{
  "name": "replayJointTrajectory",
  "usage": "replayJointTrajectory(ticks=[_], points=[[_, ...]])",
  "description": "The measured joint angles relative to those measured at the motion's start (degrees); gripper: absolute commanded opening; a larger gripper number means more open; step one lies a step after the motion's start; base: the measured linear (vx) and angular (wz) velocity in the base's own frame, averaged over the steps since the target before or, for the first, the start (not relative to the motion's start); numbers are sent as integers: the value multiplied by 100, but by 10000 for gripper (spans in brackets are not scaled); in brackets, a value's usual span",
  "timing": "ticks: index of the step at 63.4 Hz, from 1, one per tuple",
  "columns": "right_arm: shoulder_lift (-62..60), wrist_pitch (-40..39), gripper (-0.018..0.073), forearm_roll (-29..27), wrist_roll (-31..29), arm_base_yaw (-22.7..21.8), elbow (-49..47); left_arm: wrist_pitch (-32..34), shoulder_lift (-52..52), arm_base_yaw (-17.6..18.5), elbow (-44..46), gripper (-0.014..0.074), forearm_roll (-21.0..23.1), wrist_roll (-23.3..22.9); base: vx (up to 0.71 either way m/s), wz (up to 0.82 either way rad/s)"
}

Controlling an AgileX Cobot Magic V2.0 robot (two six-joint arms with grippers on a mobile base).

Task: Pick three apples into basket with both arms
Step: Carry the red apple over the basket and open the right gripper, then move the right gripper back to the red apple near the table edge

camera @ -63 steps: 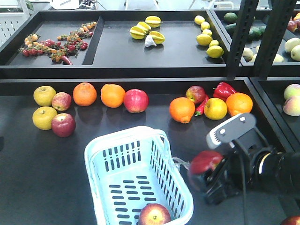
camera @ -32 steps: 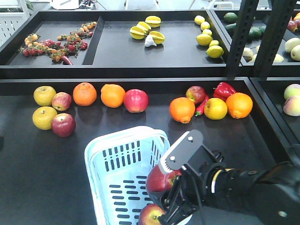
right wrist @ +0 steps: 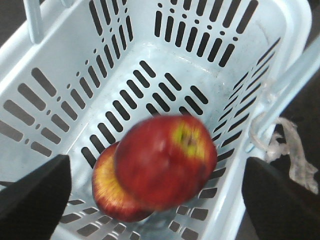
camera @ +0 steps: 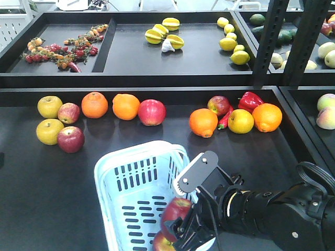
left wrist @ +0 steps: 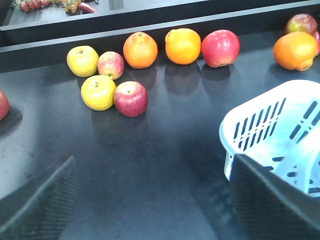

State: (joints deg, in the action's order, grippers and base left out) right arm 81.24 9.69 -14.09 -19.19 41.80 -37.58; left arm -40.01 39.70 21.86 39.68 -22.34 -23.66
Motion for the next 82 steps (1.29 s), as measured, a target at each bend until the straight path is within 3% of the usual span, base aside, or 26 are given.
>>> replayJointTrajectory(ticks=[24,32,49,55,68,82], points=[[-441,524,654,0,26,-178,0,0,0,0,0,586,0,0,0,0],[-763,1057,650,5,201,-797,0,0,0,0,0,586,0,0,0,0],[-1093,2495,631,199,348,-2887,0,0,0,0,0,586,0,0,0,0],[-1093,2783,623,284,502,-3408,0,0,0,0,0,586,0,0,0,0],[-1093,3329,613,759,929,-4100,0,0,0,0,0,586,0,0,0,0],[-1093,3887,606,1798,1719,-4579,0,0,0,0,0,586,0,0,0,0]])
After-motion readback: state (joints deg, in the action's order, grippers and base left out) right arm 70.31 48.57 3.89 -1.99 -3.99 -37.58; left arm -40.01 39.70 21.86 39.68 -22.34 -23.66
